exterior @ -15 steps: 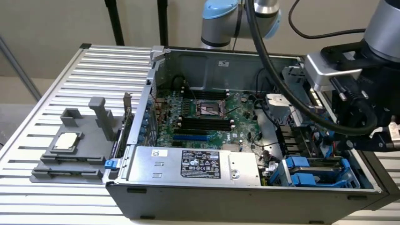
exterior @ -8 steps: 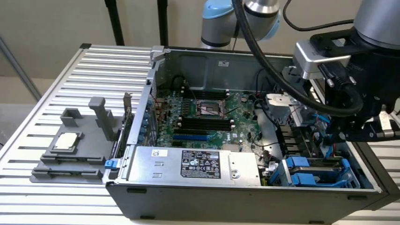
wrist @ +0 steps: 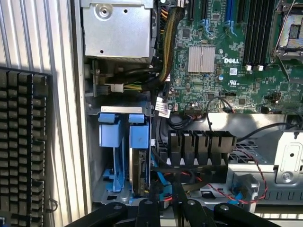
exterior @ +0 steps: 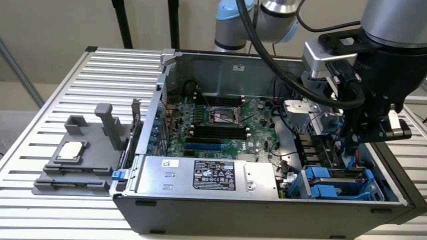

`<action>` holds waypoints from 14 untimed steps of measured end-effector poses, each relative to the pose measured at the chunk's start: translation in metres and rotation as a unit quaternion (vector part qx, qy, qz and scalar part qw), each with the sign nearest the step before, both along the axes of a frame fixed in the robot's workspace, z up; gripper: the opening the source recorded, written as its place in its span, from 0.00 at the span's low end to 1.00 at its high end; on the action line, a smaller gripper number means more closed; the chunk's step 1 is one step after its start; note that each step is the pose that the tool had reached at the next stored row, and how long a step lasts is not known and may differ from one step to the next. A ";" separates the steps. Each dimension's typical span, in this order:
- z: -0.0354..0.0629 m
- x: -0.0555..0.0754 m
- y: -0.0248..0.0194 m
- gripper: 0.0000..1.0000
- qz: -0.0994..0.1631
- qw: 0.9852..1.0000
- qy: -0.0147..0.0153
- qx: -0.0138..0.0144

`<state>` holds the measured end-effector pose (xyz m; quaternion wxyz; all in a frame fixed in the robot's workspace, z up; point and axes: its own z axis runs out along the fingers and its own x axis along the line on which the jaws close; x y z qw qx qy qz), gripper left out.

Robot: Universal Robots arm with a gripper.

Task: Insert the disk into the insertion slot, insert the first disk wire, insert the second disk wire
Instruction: 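Insert the second disk wire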

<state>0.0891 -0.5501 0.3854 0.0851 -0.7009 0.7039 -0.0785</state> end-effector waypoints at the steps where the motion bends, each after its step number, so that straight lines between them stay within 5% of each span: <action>1: -0.0006 0.000 0.0005 0.25 -0.001 1.000 0.000 -0.003; 7: -0.0037 0.000 0.0019 0.25 -0.007 1.000 0.001 -0.021; 14: -0.0094 0.000 0.0127 0.25 -0.010 0.999 0.011 -0.028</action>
